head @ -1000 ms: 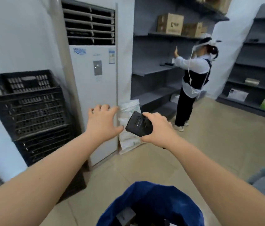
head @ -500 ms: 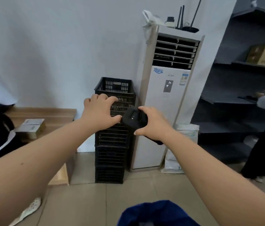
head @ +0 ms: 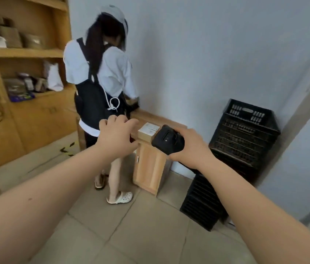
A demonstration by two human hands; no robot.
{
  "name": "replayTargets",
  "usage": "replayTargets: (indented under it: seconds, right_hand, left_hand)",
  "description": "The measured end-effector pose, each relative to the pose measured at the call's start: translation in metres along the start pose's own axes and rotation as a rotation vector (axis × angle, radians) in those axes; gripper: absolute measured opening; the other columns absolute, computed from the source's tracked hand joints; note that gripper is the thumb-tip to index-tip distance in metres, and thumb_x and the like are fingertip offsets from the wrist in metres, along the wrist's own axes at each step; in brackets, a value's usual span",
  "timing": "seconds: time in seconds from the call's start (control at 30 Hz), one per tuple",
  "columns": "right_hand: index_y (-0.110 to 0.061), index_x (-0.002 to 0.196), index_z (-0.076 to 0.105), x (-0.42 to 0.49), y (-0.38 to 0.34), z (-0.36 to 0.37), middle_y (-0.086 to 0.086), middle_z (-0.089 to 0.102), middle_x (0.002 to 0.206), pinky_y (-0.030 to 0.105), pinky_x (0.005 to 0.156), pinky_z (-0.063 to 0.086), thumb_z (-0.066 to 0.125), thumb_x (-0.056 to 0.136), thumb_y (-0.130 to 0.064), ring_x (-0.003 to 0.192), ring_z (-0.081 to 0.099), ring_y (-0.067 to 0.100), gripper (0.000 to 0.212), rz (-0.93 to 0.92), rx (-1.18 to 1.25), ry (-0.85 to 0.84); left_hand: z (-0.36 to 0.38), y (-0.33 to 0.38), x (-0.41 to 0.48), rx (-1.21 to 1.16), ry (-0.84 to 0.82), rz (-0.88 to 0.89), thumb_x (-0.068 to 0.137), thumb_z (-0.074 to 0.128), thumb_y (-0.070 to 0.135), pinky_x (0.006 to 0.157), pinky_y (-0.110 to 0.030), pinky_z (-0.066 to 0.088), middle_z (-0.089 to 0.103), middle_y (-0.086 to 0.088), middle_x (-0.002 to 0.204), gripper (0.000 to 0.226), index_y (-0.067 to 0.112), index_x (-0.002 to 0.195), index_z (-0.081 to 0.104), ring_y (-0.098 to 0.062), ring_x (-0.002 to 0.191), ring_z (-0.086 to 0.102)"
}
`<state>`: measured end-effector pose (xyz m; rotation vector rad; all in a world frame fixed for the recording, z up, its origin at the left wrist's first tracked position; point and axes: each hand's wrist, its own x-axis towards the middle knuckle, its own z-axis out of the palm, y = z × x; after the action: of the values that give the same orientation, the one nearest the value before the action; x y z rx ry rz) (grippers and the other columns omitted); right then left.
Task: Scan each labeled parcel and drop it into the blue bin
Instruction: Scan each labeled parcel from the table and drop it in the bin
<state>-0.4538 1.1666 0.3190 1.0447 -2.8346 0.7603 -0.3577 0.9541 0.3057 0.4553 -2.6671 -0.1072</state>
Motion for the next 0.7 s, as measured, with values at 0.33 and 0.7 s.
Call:
replayTargets:
  seconds: [0.33,0.7]
  right_hand:
    - [-0.034,0.123,0.056,0.062,-0.245,0.178,-0.004,0.058,0.111,0.048,0.091,0.049,0.079,0.053,-0.042,0.106,0.056,0.026,0.074,-0.348,0.096,-0.215]
    - [-0.040,0.120,0.053,0.056,-0.499,0.383,-0.007,0.059,0.111,0.045,0.085,0.052,0.077,0.046,-0.047,0.102,0.057,0.022,0.078,-0.610,0.199,-0.463]
  left_hand:
    - [-0.060,-0.285,-0.137,0.139,-0.021,-0.522,0.084,0.063,0.053,0.110,-0.050,0.029,0.044,-0.001,0.142,0.069,0.038,0.146,0.037,-0.030,0.134,0.034]
    - [-0.107,-0.510,-0.320,0.334,-0.065,-0.990,0.084,0.058,0.064,0.111,-0.053,0.028,0.044,-0.004,0.145,0.073,0.038,0.148,0.034,-0.033,0.137,0.034]
